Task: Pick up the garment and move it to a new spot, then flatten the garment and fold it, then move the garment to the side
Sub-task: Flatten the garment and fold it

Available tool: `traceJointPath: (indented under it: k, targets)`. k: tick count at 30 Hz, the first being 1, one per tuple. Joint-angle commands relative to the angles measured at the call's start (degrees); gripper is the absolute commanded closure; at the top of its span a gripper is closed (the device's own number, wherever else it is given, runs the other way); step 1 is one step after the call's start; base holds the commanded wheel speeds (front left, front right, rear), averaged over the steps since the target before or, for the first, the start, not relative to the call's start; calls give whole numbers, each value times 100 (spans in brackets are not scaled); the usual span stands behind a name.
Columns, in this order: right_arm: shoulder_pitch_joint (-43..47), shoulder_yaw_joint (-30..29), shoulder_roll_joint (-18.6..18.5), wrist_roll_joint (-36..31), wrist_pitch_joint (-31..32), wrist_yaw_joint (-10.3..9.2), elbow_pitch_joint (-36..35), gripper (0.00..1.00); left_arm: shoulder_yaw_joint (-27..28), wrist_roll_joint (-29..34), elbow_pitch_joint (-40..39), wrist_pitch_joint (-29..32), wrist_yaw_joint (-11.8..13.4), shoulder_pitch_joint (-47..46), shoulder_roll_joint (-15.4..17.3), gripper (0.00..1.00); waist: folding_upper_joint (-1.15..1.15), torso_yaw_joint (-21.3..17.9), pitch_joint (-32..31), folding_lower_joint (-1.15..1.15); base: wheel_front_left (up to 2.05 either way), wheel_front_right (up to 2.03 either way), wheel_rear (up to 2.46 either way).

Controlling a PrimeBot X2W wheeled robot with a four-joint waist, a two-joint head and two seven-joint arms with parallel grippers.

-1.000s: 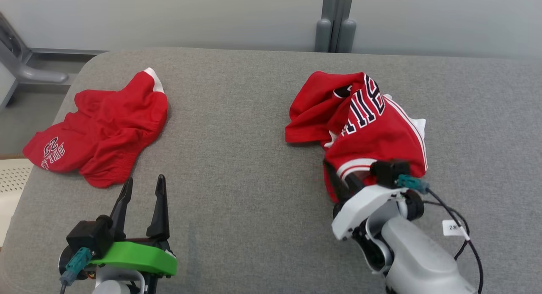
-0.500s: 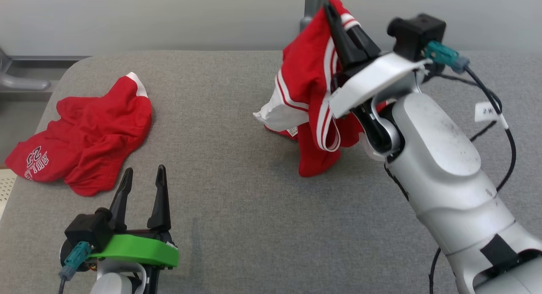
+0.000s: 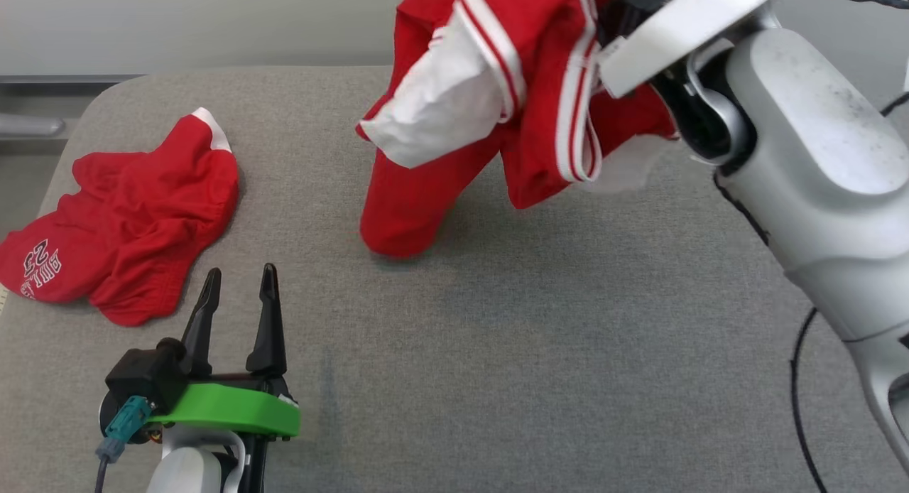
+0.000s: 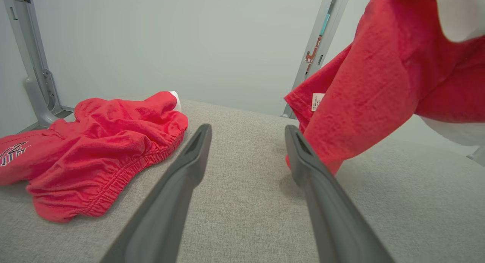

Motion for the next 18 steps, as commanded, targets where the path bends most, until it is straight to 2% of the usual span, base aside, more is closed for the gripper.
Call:
traceJointPath:
  k: [1, 6, 13, 14, 15, 18]
  targets:
    - [262, 71, -200, 94, 120, -8, 164, 100, -8, 47, 8, 4, -14, -103, -3, 0, 0, -17, 27, 0, 0, 0, 0]
    - [800, 220, -961, -42, 353, -8, 992, 100, -79, 55, 25, 5, -27, -174, -9, 0, 0, -16, 143, 0, 0, 0, 0]
    - [1136, 345, -1328, -505, 146, -8, 2181, 100, -142, 56, 42, 4, -31, -260, 33, 0, 0, 37, 298, 0, 0, 0, 0]
    - [1145, 342, -1331, -602, 110, -8, 2361, 65, -151, 57, 52, 4, -33, -264, 41, 0, 0, 46, 304, 0, 0, 0, 0]
    - [1162, 347, -1320, -655, 86, -8, 2499, 0, -158, 58, 65, 4, -33, -266, 48, 0, 0, 52, 302, 0, 0, 0, 0]
    - [1249, 302, -1299, -769, 49, -9, 2889, 0, -179, 54, 111, 4, -37, -244, 65, 0, 0, 65, 246, 0, 0, 0, 0]
